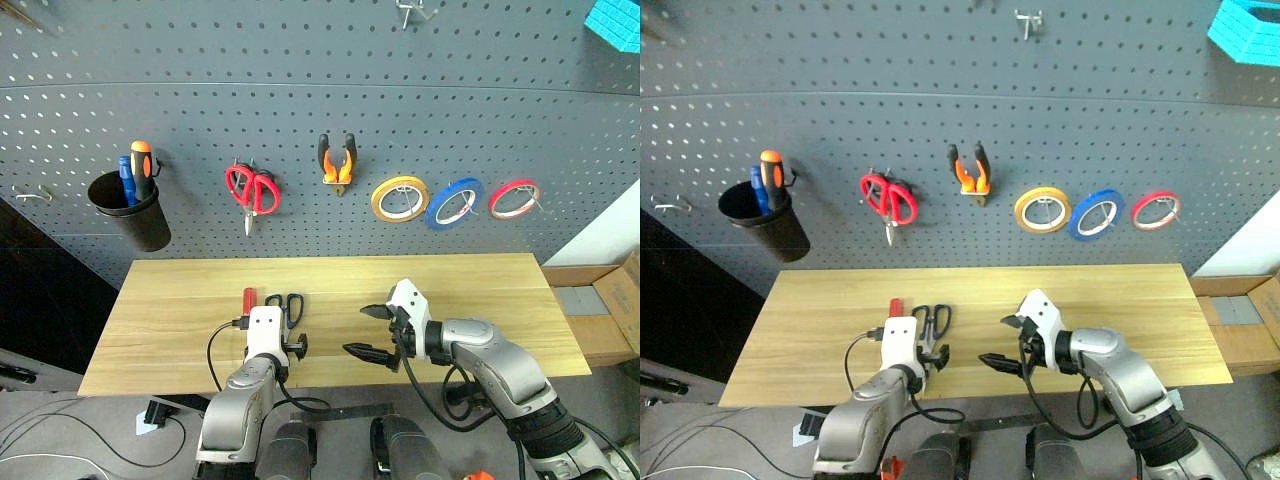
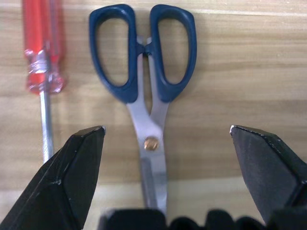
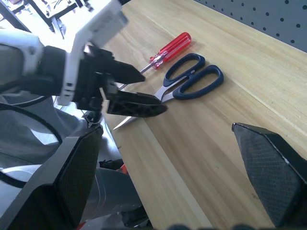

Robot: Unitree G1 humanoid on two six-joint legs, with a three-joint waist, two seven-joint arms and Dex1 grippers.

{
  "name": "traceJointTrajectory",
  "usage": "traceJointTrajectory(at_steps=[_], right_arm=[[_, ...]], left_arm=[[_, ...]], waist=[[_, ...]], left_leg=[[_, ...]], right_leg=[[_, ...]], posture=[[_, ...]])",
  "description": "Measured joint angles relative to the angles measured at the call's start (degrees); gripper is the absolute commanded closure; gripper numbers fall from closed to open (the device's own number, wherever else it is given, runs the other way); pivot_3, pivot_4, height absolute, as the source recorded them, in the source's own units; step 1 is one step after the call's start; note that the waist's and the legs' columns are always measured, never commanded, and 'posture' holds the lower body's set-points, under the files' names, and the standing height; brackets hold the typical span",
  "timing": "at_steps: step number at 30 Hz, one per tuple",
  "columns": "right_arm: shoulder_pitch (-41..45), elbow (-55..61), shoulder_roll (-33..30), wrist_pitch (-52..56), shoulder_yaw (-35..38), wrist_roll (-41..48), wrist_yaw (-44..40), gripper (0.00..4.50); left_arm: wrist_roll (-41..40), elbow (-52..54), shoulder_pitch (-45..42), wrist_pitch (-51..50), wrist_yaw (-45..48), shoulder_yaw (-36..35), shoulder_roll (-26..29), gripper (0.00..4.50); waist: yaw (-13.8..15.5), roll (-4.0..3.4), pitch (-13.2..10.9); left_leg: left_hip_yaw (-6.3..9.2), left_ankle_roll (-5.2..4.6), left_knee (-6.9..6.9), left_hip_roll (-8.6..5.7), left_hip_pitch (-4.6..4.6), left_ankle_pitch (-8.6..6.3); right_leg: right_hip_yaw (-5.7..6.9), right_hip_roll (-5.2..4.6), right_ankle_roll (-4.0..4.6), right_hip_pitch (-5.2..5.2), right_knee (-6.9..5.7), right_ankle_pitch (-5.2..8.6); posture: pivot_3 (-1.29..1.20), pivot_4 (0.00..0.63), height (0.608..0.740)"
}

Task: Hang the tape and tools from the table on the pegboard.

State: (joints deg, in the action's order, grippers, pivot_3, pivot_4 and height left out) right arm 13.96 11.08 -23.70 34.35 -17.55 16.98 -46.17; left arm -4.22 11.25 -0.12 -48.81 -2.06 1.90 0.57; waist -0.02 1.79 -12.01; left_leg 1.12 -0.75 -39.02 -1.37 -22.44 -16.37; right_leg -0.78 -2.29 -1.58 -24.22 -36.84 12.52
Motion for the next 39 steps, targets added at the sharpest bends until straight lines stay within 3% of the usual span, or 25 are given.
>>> traceJointTrajectory(at_steps=[15,18,28,35,39], right_arm=[[1.12,0.15,0.51,2.66,0.50,0.32,0.16,0.03],[1.21,0.16,0.49,2.71,0.62,0.28,0.21,0.00],[3.37,-1.33,0.54,2.53,1.78,0.08,1.15,0.00],[4.59,-2.72,1.86,1.29,2.32,0.06,1.26,0.00],[4.84,-3.03,1.89,0.80,2.76,0.05,1.13,0.00]], left_arm=[[2.94,-11.43,-7.67,0.03,-3.50,0.13,-1.88,0.00],[3.00,-11.43,-7.82,-0.24,-3.39,0.18,-1.94,0.63],[2.87,-8.78,-6.72,-2.48,-2.29,-0.09,-0.68,3.94],[2.61,-7.39,-6.08,-3.30,-0.17,-0.93,3.25,3.98],[1.73,-7.06,-5.50,-1.46,3.79,-3.49,8.43,3.98]], waist=[[-0.06,-0.03,-0.04],[-0.08,-0.09,-0.10],[-0.07,-0.25,-0.30],[-0.10,-0.28,-0.31],[-0.04,-0.29,-0.31]], left_leg=[[0.05,0.00,0.01,0.00,-0.01,0.00],[0.07,0.01,0.02,0.00,-0.02,0.00],[0.09,0.01,0.05,0.00,-0.02,0.00],[0.12,0.01,0.07,0.00,-0.02,0.00],[0.16,0.04,0.07,0.00,-0.14,0.01]], right_leg=[[0.03,-0.01,-0.02,0.00,0.02,0.01],[0.03,-0.01,-0.02,0.00,0.02,0.02],[0.04,-0.01,-0.05,0.00,0.03,0.06],[0.06,-0.01,-0.04,-0.02,0.02,0.07],[0.10,-0.01,-0.03,-0.11,0.03,0.06]], posture=[[-0.01,0.248,0.740],[-0.01,0.252,0.740],[0.01,0.239,0.740],[0.02,0.216,0.740],[0.03,0.200,0.740]])
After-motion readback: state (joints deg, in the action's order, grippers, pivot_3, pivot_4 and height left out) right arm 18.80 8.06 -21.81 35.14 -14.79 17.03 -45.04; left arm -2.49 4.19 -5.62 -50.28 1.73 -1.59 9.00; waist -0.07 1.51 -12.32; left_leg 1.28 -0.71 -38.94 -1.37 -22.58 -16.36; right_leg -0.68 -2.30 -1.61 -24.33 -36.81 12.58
